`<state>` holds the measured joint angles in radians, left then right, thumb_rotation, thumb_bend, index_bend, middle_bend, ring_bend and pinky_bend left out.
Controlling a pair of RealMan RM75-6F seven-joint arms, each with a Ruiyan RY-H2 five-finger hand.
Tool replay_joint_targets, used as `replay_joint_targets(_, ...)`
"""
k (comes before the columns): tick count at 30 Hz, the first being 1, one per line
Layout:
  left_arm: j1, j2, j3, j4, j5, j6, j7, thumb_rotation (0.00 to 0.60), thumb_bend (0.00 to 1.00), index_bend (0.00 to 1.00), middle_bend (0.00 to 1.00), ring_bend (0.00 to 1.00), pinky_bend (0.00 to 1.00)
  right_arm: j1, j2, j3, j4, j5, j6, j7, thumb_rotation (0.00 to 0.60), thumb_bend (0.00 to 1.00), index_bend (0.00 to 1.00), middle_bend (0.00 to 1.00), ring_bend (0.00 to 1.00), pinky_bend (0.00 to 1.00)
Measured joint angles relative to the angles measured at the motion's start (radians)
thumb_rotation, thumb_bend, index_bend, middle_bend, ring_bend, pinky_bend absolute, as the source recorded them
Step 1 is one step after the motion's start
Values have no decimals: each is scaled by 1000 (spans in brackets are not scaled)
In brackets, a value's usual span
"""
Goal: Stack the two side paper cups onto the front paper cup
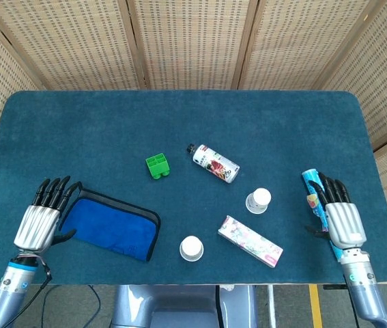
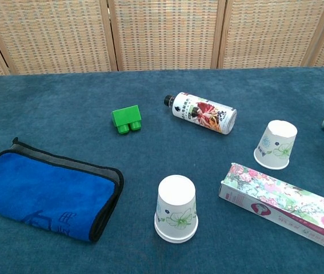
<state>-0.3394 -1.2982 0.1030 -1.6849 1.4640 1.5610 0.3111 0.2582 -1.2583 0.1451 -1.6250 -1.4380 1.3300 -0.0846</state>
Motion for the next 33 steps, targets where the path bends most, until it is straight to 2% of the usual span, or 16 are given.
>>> replay_joint_targets(5,41,3,-4,68,9,15,-92,600,116,68,0,0,0,90,9,31,-69,12,-95,-81,600,104,279,0,0,0)
replay_joint_targets(9,57,7,-19,86,25,12,-119,600,116,68,0,0,0,169,-4,55,-108,83,-195,-190,600,132,284,0,0,0)
replay_joint_targets(14,69,18,-32,87,46,9,-145,600,116,68,0,0,0,230,-50,74,-119,194,-266,-304,600,134,273,0,0,0)
replay_joint_targets(24,90,28,-49,85,83,-8,-163,600,117,68,0,0,0,346,-132,94,-71,436,-340,-462,600,138,282,0,0,0)
replay_joint_targets(33,103,28,-69,87,101,-12,-164,600,117,69,0,0,0,390,-155,89,18,518,-353,-480,600,145,367,2,0,0)
